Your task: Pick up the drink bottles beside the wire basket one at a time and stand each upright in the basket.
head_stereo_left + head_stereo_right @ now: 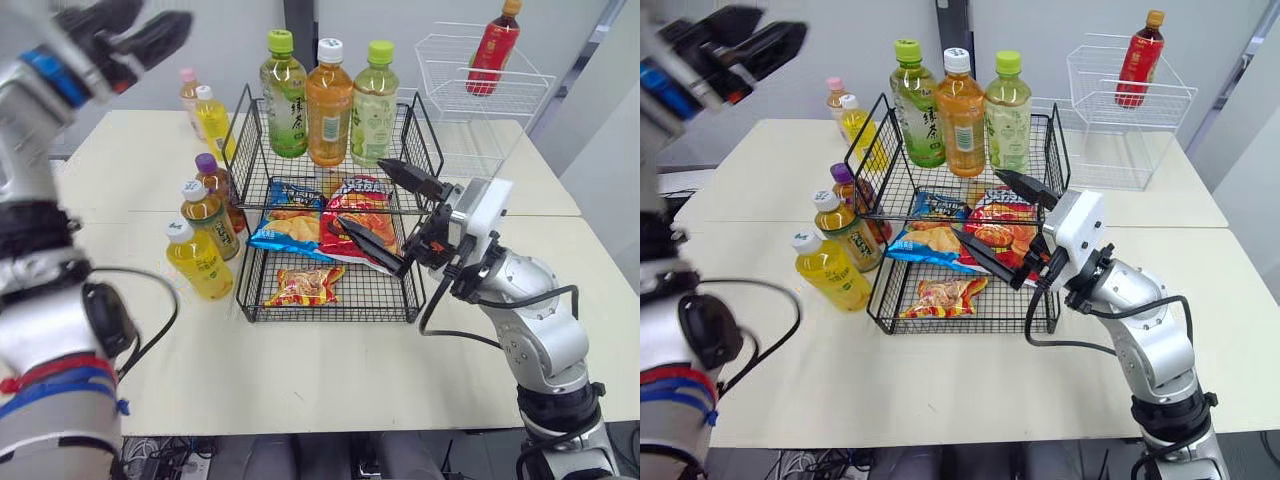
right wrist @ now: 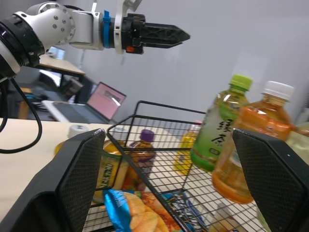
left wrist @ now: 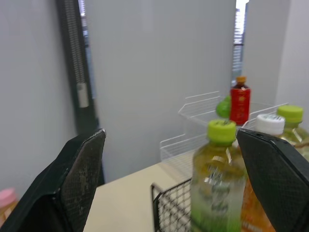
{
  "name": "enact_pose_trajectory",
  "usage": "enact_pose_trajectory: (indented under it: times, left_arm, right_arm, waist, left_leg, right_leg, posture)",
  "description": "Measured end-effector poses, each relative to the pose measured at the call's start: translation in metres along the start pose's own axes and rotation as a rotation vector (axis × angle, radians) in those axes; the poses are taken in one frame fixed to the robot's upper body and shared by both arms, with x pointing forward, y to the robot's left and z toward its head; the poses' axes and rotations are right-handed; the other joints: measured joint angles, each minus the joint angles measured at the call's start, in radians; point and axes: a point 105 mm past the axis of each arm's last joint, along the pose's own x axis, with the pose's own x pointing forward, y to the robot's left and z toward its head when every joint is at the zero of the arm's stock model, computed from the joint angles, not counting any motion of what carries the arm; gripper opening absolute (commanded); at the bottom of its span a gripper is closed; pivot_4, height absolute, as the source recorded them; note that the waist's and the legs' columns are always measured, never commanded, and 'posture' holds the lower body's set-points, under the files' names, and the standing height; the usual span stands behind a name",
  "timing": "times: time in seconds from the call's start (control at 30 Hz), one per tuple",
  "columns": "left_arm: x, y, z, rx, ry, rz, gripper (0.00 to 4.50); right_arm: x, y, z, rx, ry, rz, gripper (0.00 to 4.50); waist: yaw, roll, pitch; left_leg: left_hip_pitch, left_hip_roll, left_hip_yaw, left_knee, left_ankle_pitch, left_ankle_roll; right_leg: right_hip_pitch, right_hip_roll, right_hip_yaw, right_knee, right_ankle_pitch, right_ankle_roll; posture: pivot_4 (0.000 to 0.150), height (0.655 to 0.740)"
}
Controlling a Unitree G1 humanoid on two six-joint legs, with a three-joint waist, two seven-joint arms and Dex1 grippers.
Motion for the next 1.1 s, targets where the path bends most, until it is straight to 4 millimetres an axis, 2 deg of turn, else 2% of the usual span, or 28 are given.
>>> enact_pose_trajectory:
  times: [0.07, 0.13, 0.2, 0.23, 0.27, 0.33, 0.4, 0.47, 0.57, 0.7, 0.83, 1.1]
  left_arm:
    - [-0.027, 0.004, -0.006, 0.019, 0.035, 0.066, 4.49]
    - [-0.058, 0.002, -0.013, 0.03, 0.076, 0.125, 4.49]
    - [-0.081, -0.002, -0.02, 0.011, 0.11, 0.174, 4.49]
    - [-0.103, -0.008, -0.025, 0.006, 0.124, 0.211, 4.49]
    - [-0.113, -0.013, -0.032, -0.016, 0.139, 0.222, 4.49]
    - [-0.15, -0.028, -0.054, -0.094, 0.193, 0.286, 4.49]
    - [-0.178, -0.039, -0.073, -0.172, 0.243, 0.338, 4.49]
    - [-0.21, -0.061, -0.089, -0.232, 0.315, 0.372, 4.49]
    - [-0.238, -0.083, -0.098, -0.271, 0.403, 0.402, 4.49]
    - [-0.255, -0.107, -0.098, -0.252, 0.469, 0.395, 4.49]
    - [-0.258, -0.114, -0.097, -0.248, 0.472, 0.388, 4.49]
    - [-0.23, -0.109, -0.09, -0.187, 0.42, 0.329, 4.49]
  right_arm:
    - [0.001, 0.002, -0.003, 0.03, 0.002, 0.065, 4.5]
    - [0.004, 0.006, -0.001, 0.053, -0.011, 0.156, 4.5]
    - [0.007, 0.01, -0.002, 0.08, -0.017, 0.236, 4.5]
    - [0.009, 0.015, -0.004, 0.098, -0.01, 0.303, 4.5]
    - [0.007, 0.016, -0.007, 0.11, 0.0, 0.331, 4.5]
    - [0.006, 0.02, -0.015, 0.151, 0.019, 0.409, 4.5]
    - [0.006, 0.024, -0.021, 0.181, 0.036, 0.464, 4.5]
    - [0.006, 0.028, -0.022, 0.201, 0.032, 0.517, 4.5]
    - [0.005, 0.031, -0.025, 0.223, 0.032, 0.552, 4.5]
    - [0.008, 0.036, -0.026, 0.239, 0.02, 0.583, 4.5]
    - [0.008, 0.035, -0.027, 0.242, 0.021, 0.573, 4.5]
    - [0.009, 0.034, -0.029, 0.24, 0.026, 0.527, 4.5]
  waist:
    - [0.009, -0.001, 0.0]
    - [0.013, -0.001, 0.0]
    - [0.016, -0.002, -0.002]
    - [0.016, -0.001, -0.002]
    - [0.015, -0.001, -0.002]
    - [0.014, -0.001, -0.002]
    - [0.016, -0.003, -0.002]
    - [0.014, -0.002, -0.002]
    - [0.022, -0.002, -0.002]
    - [0.017, 0.011, -0.004]
    - [0.012, 0.011, -0.004]
    - [0.024, 0.011, -0.004]
  left_leg:
    - [0.0, 0.0, 0.0, 0.0, 0.0, 0.0]
    - [0.0, 0.0, 0.001, 0.0, 0.0, 0.001]
    - [0.0, 0.0, -0.001, 0.0, -0.001, 0.002]
    - [0.001, 0.0, 0.001, 0.0, -0.001, 0.002]
    - [0.002, 0.0, 0.0, 0.0, -0.001, 0.002]
    - [0.003, 0.0, 0.0, 0.0, -0.002, 0.003]
    - [0.002, 0.001, -0.003, 0.0, -0.003, 0.004]
    - [0.004, 0.001, -0.003, 0.0, -0.003, 0.005]
    - [0.005, 0.001, -0.005, 0.0, -0.003, 0.004]
    - [0.007, -0.001, -0.001, -0.001, -0.005, 0.008]
    - [0.005, 0.0, 0.0, -0.002, -0.009, 0.011]
    - [0.003, 0.0, -0.001, -0.002, -0.009, 0.011]
  right_leg:
    - [0.0, 0.0, 0.0, -0.001, 0.0, 0.0]
    - [0.0, 0.0, 0.0, -0.001, 0.0, 0.0]
    - [0.001, 0.0, -0.001, -0.001, 0.0, 0.0]
    - [0.002, -0.001, 0.0, -0.002, 0.0, 0.0]
    - [0.003, -0.001, -0.001, -0.002, 0.0, 0.0]
    - [0.004, -0.001, -0.001, -0.002, 0.0, 0.0]
    - [0.005, -0.001, -0.004, -0.002, 0.0, 0.0]
    - [0.006, -0.001, -0.003, -0.002, 0.0, -0.001]
    - [0.008, -0.001, -0.006, -0.003, -0.002, -0.003]
    - [0.01, -0.001, -0.001, -0.01, -0.001, -0.002]
    - [0.009, 0.0, 0.0, -0.015, 0.0, 0.001]
    - [0.009, 0.0, -0.001, -0.017, 0.001, 0.002]
  posture:
    - [0.15, 0.74]
    - [0.15, 0.74]
    - [0.15, 0.74]
    - [0.15, 0.74]
    - [0.15, 0.74]
    - [0.15, 0.74]
    - [0.15, 0.74]
    - [0.15, 0.74]
    - [0.15, 0.74]
    - [0.15, 0.74]
    - [0.15, 0.74]
    - [0.15, 0.74]
